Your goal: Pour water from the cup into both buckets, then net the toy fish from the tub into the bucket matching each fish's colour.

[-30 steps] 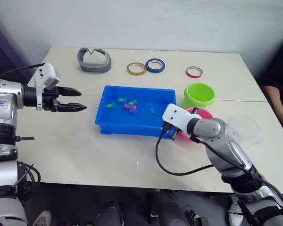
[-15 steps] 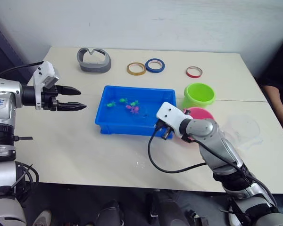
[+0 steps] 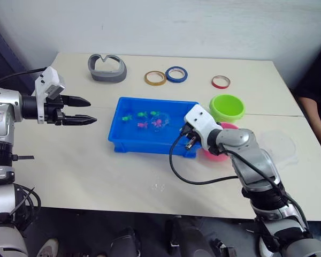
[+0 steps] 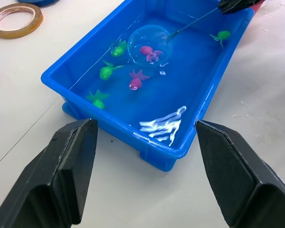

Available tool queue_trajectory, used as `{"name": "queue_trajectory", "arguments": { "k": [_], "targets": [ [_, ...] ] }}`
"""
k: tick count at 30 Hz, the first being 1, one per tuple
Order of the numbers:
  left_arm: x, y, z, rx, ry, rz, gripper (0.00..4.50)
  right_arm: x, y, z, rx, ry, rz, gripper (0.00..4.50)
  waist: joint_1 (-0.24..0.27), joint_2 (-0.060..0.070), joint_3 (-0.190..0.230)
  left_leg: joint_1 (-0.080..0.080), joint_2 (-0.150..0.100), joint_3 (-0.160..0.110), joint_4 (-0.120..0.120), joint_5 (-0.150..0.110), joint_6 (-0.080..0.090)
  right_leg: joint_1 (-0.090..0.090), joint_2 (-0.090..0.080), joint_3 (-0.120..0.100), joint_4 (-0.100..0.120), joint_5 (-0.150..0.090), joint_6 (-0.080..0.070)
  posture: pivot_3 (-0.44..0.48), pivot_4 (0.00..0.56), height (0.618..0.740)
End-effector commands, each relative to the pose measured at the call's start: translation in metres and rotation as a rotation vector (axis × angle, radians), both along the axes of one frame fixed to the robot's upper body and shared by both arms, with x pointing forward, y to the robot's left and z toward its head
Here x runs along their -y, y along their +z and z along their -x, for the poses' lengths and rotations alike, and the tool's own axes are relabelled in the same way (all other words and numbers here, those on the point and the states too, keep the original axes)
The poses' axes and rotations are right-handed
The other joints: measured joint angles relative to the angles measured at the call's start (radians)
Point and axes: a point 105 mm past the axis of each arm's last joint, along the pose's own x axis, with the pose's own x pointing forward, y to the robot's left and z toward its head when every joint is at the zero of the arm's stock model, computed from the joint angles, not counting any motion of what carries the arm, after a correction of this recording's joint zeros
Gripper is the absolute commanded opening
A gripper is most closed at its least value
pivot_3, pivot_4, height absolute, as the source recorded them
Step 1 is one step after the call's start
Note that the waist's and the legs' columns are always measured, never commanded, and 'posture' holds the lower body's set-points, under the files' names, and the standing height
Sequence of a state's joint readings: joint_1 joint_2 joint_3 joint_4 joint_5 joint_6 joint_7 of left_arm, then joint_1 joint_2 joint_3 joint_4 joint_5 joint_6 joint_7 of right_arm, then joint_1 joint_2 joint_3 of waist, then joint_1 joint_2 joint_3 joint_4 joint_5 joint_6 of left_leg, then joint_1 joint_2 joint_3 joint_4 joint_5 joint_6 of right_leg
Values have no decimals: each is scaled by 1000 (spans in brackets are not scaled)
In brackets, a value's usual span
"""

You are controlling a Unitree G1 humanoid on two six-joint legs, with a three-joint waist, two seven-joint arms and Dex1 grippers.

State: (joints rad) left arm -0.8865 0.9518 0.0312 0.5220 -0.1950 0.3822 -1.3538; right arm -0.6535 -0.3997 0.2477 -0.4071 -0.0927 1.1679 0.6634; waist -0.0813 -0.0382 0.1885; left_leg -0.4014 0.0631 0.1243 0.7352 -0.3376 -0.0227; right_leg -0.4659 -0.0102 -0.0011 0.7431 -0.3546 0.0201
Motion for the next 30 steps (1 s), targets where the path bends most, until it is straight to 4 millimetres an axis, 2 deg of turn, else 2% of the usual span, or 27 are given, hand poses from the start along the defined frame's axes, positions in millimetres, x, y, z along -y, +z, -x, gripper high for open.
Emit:
{"name": "queue_trajectory", "arguments": {
  "k": [1,7,17,24,30],
  "targets": [
    [-1,14,3,50,-8,10,3596,0,24,11,30,24,-68,0,0,0,0,0,0,0,0,0,0,0,0,0,0,0,0,0,150,693],
    [2,15,0,58,-12,17,3596,2,35,23,0,45,-116,0,1,0,0,-1,0,-1,0,0,0,0,0,-1,-1,0,0,0,150,693],
    [12,14,-5,66,-45,29,3596,3,44,28,10,55,-122,0,3,0,0,-1,0,-1,0,0,0,0,0,-1,-2,0,0,0,150,693],
    [38,11,-17,68,-110,44,3596,29,81,47,76,66,-143,0,16,0,0,-3,0,-2,-1,-1,1,0,-1,-2,-4,0,0,0,150,693],
    [62,9,-25,72,-173,77,3596,60,92,65,91,6,-121,0,28,0,0,-3,0,-3,-4,-1,1,0,-1,-3,-7,0,0,0,150,693]
  ]
}}
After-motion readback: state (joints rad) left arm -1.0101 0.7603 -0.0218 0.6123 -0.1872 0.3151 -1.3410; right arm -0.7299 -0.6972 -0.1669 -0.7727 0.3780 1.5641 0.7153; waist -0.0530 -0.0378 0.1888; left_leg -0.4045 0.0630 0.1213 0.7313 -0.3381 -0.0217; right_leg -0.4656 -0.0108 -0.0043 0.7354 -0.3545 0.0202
